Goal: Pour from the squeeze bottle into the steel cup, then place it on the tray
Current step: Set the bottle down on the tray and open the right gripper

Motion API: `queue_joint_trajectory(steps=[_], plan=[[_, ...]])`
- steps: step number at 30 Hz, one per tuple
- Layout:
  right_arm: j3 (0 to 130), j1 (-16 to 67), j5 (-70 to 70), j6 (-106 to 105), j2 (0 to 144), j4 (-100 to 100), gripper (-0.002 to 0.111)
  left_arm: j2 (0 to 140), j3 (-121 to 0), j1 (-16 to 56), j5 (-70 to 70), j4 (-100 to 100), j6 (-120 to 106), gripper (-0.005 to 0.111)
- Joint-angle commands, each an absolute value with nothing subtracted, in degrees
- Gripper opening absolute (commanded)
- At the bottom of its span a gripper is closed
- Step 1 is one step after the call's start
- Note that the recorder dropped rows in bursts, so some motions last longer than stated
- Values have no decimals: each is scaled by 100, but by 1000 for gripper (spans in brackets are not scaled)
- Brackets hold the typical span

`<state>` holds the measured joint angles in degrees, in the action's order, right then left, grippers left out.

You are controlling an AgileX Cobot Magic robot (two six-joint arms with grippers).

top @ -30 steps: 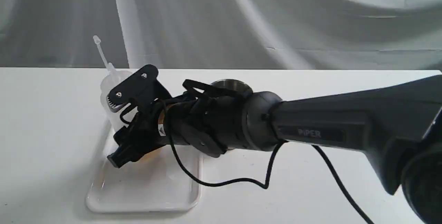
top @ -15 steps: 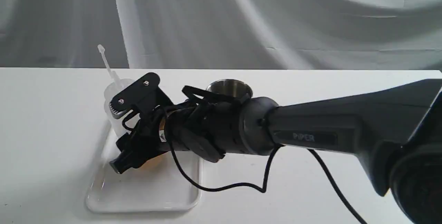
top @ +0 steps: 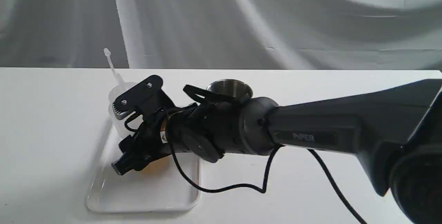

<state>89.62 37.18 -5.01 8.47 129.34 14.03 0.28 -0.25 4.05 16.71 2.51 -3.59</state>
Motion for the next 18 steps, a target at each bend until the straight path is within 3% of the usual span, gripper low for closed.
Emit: queue_joint_trajectory(steps=[1,12,18], plan=[[9009,3729,-371,792,12832,1369,41,0,0,423,1634,254,-349,8],[9009,3729,-395,792,12832,1370,41,0,0,423,1634,254,-349,8],[9009,3729,-491,780,12832,1370,52,0,0,423,1634,254,-349,8]])
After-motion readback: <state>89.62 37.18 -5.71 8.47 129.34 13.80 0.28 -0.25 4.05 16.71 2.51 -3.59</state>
